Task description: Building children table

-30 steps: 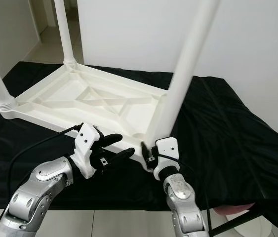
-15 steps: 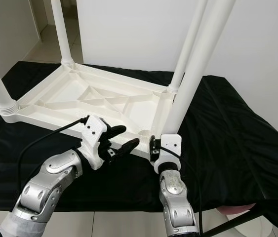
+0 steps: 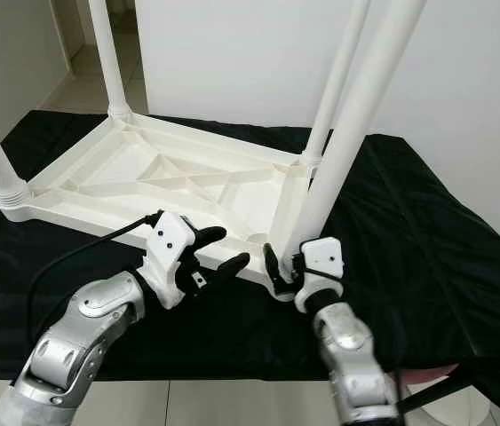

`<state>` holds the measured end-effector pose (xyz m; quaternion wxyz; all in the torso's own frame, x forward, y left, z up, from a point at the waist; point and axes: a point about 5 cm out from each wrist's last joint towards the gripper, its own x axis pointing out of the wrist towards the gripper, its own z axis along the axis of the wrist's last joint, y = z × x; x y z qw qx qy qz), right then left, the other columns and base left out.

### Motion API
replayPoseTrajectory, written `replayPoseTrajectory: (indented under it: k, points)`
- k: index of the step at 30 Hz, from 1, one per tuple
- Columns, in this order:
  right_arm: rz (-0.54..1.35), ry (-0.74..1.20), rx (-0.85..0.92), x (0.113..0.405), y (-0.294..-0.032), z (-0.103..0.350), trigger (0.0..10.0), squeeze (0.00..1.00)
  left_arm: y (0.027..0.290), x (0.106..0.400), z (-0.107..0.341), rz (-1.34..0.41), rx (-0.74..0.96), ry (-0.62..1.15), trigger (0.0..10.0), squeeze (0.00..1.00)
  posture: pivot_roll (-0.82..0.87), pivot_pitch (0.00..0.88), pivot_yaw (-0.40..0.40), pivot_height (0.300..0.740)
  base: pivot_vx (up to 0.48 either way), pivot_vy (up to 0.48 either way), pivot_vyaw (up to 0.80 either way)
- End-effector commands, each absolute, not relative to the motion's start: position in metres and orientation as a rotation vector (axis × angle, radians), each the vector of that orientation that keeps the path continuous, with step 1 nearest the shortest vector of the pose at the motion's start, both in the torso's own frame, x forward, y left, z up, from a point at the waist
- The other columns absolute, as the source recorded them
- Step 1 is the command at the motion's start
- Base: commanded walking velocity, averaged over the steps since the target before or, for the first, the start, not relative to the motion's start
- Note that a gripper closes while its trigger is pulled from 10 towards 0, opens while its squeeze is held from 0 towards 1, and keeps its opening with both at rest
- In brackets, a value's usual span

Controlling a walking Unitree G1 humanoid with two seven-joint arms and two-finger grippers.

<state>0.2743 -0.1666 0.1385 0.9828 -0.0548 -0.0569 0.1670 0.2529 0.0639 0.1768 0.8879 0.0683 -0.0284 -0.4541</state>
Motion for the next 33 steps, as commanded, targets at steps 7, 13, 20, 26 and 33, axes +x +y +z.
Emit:
replayPoseTrajectory:
  k: [7,13,20,26,33]
  points:
    - [0.572,-0.072,-0.133,0.287,-0.167,0.135,10.0,0.0,0.06,0.248,0.162,-0.975,0.178,0.045,10.0,0.0,-0.03,0.0,-0.057,0.74,0.0,0.0,0.0]
    - [0.7,-0.044,-0.159,0.296,-0.155,0.129,0.0,0.0,0.057,0.251,0.155,-0.939,0.244,0.061,10.0,0.0,-0.02,0.0,-0.063,0.74,0.0,0.0,0.0]
    - [0.714,-0.013,-0.132,0.295,-0.157,0.122,0.0,0.0,0.058,0.251,0.15,-0.915,0.272,0.081,10.0,0.0,-0.01,0.0,-0.072,0.74,0.0,0.0,0.0]
    - [0.602,0.025,-0.087,0.294,-0.157,0.114,0.0,0.0,0.058,0.253,0.15,-0.89,0.276,0.082,10.0,0.0,-0.01,0.0,-0.081,0.74,0.0,0.0,0.0]
    - [0.297,0.057,-0.026,0.291,-0.147,0.107,0.0,0.0,0.058,0.259,0.15,-0.862,0.278,0.077,10.0,0.0,-0.02,0.0,-0.085,0.74,0.0,0.0,0.0]
